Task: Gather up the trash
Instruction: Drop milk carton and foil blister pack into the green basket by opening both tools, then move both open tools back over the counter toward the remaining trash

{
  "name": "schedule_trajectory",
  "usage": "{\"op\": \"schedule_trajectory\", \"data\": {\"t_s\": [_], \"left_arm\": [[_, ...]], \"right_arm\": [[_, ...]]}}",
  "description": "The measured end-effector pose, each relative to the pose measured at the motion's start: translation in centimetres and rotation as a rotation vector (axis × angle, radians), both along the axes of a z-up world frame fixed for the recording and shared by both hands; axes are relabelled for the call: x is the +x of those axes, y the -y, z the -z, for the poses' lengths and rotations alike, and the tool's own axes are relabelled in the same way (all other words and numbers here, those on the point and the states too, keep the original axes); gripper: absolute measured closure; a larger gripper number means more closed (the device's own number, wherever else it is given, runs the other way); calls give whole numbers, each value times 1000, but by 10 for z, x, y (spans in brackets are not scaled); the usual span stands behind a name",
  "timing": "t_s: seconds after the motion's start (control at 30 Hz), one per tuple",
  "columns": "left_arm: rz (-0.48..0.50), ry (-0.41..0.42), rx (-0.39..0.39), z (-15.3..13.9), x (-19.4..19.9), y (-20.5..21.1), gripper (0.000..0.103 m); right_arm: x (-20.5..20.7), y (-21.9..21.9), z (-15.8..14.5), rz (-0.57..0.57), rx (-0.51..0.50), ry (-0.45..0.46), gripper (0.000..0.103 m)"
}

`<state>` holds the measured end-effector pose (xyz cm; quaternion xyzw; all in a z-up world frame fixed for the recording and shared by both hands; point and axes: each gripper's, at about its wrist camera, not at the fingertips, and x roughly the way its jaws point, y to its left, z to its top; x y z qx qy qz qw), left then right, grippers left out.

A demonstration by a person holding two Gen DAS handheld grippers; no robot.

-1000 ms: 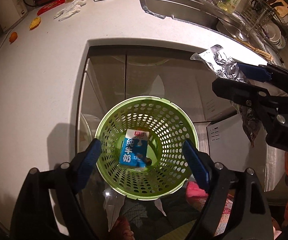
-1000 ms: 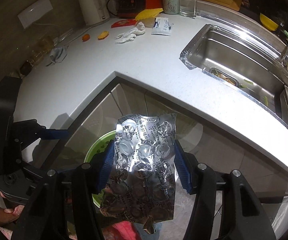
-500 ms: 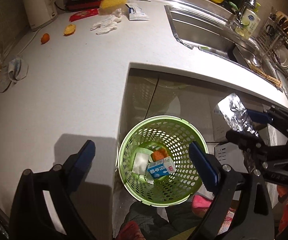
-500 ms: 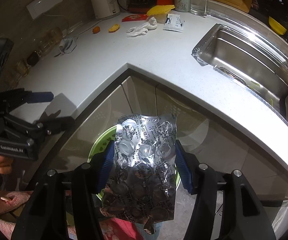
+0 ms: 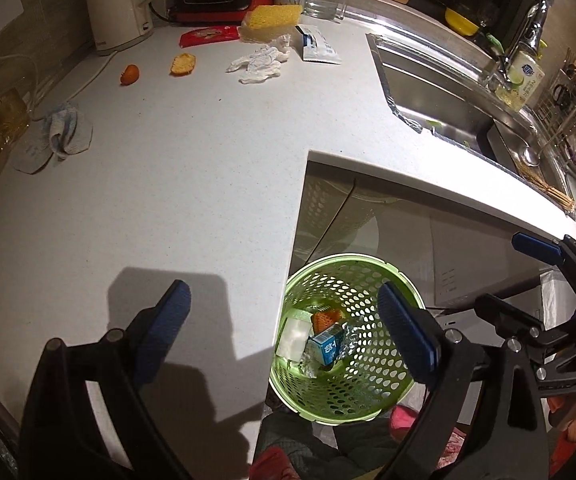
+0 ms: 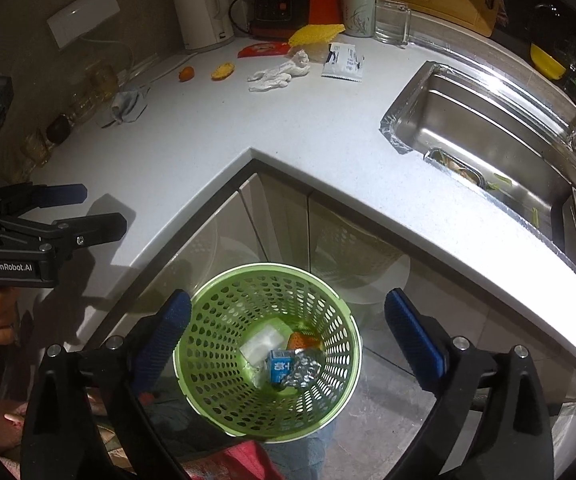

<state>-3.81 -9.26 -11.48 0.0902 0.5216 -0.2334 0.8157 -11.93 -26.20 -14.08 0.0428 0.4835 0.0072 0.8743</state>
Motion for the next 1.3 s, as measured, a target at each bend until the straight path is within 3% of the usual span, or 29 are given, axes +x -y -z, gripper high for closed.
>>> {"op": "schedule_trajectory", "data": {"t_s": [0.3,0.77,1.0,1.3], "left_arm": [[-97,50,0,-14,30,-20,13],[-377,153,113,-23,141,-94,13],[-498,169,144,-8,204,-124,13],[-566,138,167,25,266,-129,13]], "right_arm": [[38,-11,-21,-59,-33,52,3],[139,-42,-44,-174,-19,140,3],[199,-61,-42,-226,-20,149,3],[270,-81,-30,-269,2,144,3]]}}
